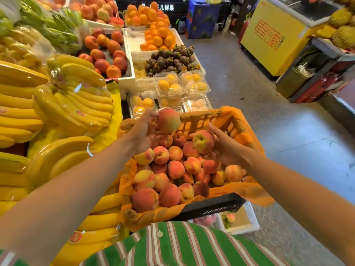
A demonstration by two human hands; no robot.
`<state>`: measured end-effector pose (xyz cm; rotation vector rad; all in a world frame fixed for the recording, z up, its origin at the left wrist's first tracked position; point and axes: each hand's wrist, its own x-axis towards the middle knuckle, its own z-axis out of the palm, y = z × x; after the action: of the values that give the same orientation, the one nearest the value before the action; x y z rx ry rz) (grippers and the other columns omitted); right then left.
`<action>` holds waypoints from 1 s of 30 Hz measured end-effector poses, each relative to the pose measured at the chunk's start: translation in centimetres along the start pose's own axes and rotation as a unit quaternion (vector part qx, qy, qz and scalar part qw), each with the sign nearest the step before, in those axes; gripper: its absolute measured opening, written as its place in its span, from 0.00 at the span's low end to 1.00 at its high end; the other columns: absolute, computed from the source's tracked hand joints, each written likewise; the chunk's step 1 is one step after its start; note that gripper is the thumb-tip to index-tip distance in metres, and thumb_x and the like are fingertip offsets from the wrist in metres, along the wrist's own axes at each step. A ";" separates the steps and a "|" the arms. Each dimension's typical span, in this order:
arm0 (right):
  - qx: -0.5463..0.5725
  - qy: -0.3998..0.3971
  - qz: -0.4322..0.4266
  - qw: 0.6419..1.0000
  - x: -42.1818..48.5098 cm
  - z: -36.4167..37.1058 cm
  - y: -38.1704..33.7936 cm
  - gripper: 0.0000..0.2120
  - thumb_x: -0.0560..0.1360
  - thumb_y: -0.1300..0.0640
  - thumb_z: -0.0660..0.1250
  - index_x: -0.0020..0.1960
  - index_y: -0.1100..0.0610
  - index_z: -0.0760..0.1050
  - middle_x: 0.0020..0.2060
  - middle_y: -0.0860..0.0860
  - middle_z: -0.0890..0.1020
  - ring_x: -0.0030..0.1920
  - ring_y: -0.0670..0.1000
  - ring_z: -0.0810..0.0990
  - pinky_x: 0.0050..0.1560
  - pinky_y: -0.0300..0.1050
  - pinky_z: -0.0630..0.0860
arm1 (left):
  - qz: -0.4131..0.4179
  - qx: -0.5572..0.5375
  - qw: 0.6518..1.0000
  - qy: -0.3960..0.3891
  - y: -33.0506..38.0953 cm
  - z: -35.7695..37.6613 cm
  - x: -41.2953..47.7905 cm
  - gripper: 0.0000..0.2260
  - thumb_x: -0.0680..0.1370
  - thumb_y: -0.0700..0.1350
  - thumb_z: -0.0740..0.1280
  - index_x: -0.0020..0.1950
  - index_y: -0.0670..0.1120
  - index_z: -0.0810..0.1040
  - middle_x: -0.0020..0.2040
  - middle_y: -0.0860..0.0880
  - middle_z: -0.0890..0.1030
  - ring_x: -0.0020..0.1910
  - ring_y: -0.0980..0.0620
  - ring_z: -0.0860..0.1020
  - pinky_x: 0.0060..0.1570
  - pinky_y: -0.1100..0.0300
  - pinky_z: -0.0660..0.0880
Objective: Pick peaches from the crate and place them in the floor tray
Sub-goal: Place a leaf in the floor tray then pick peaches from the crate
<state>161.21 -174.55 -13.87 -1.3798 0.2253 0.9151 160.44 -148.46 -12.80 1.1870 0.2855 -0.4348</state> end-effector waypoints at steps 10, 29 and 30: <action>-0.035 -0.023 -0.104 0.994 -2.4 -2.9 0.4 0.37 0.57 0.45 0.82 0.60 0.58 0.73 0.53 0.55 0.79 0.55 0.53 0.79 0.56 0.46 0.78 | -0.051 -0.052 0.987 -0.146 -2.3 3.2 1.9 0.21 0.66 0.48 0.75 0.58 0.48 0.80 0.54 0.46 0.81 0.53 0.47 0.81 0.58 0.51 0.77; 0.005 -0.017 -0.049 0.999 -3.7 -5.5 0.8 0.35 0.62 0.50 0.75 0.66 0.57 0.72 0.58 0.57 0.79 0.54 0.53 0.80 0.48 0.44 0.78 | -0.059 0.093 0.972 -0.208 -2.3 5.3 4.0 0.23 0.72 0.37 0.71 0.67 0.46 0.74 0.57 0.45 0.81 0.56 0.48 0.81 0.55 0.56 0.78; -0.003 -0.017 -0.046 0.999 -3.6 -5.6 0.9 0.38 0.60 0.48 0.78 0.68 0.57 0.72 0.60 0.58 0.78 0.57 0.55 0.78 0.52 0.46 0.76 | -0.057 0.096 0.971 -0.212 -2.2 5.3 4.1 0.25 0.71 0.36 0.72 0.67 0.47 0.74 0.58 0.44 0.80 0.57 0.47 0.80 0.55 0.56 0.78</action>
<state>160.29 -181.17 -13.58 -1.3672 0.1320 0.8632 163.00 -154.79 -14.55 1.2359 -0.0616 -0.8174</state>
